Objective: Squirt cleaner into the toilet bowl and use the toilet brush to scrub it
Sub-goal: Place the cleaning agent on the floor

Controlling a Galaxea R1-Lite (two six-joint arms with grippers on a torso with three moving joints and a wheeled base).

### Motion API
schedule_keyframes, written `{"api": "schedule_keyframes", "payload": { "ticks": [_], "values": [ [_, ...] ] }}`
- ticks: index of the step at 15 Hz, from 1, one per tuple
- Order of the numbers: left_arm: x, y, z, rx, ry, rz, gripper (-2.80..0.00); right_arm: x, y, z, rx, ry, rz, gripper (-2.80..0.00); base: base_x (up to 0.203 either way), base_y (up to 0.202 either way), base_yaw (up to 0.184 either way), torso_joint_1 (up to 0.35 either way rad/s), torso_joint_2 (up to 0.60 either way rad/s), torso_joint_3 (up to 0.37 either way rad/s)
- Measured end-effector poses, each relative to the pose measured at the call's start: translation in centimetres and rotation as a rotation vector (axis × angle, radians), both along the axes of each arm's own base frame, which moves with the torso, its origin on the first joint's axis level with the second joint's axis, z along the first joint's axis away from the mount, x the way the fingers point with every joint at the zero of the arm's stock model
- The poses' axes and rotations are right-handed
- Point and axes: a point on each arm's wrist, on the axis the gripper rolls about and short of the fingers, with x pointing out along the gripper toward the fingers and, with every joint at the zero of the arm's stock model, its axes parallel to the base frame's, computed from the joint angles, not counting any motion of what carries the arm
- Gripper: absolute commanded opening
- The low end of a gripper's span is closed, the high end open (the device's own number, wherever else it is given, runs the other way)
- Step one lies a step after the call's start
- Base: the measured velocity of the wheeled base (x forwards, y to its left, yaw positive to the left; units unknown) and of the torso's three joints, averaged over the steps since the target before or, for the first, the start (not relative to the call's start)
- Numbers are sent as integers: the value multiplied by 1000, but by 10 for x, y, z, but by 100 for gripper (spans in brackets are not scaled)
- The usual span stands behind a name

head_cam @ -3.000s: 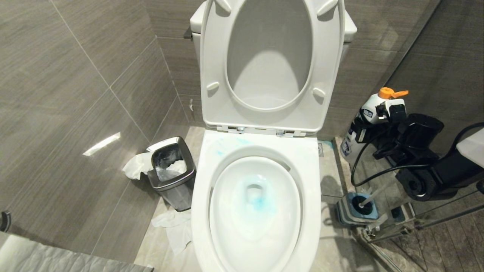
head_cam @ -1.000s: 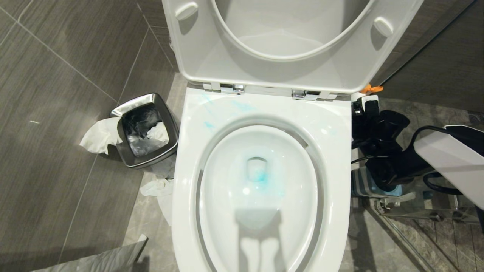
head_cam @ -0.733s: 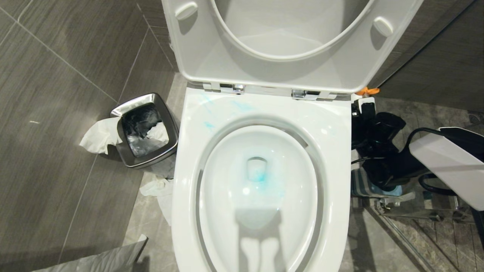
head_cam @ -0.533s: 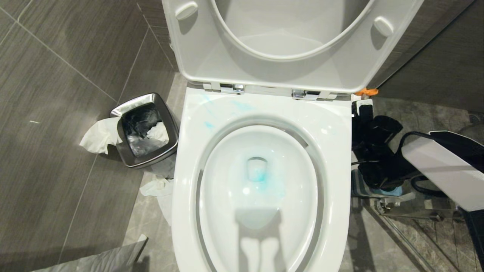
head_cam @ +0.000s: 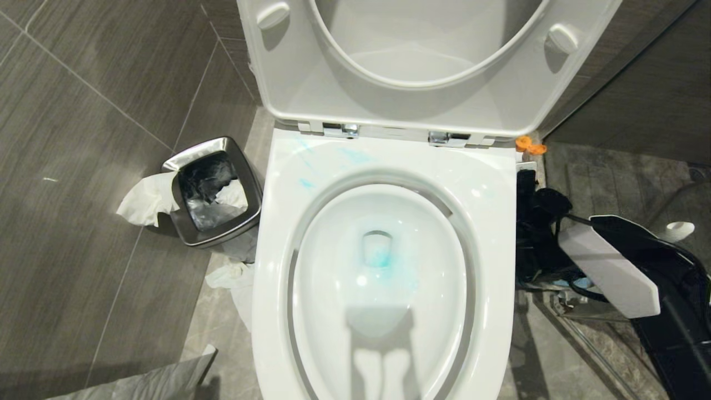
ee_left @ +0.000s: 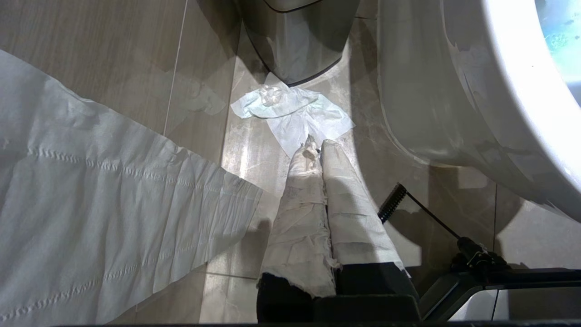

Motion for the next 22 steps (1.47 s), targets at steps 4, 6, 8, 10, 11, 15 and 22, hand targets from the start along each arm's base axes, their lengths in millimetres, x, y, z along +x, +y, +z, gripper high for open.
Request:
{"api": "schedule_keyframes", "payload": {
  "ticks": [4, 6, 8, 10, 11, 15, 22],
  "values": [
    [0, 0, 0, 0, -1, 1, -280, 10, -4, -31, -1, 17, -10, -280, 0, 0, 0, 0, 0, 0],
    [0, 0, 0, 0, -1, 0, -280, 11, -7, -43, -3, 41, -15, -280, 0, 0, 0, 0, 0, 0],
    [0, 0, 0, 0, 0, 0, -280, 10, -10, -55, -6, 82, -21, -280, 0, 0, 0, 0, 0, 0],
    [0, 0, 0, 0, 0, 0, -280, 9, -13, -61, -7, 107, -28, -280, 0, 0, 0, 0, 0, 0],
    [0, 0, 0, 0, 0, 1, -280, 9, -15, -63, -8, 115, -31, -280, 0, 0, 0, 0, 0, 0],
    [0, 0, 0, 0, 0, 0, -280, 8, -18, -68, -6, 140, -35, -280, 0, 0, 0, 0, 0, 0],
    [0, 0, 0, 0, 0, 0, -280, 6, -18, -74, 4, 176, -62, -280, 0, 0, 0, 0, 0, 0]
  ]
}}
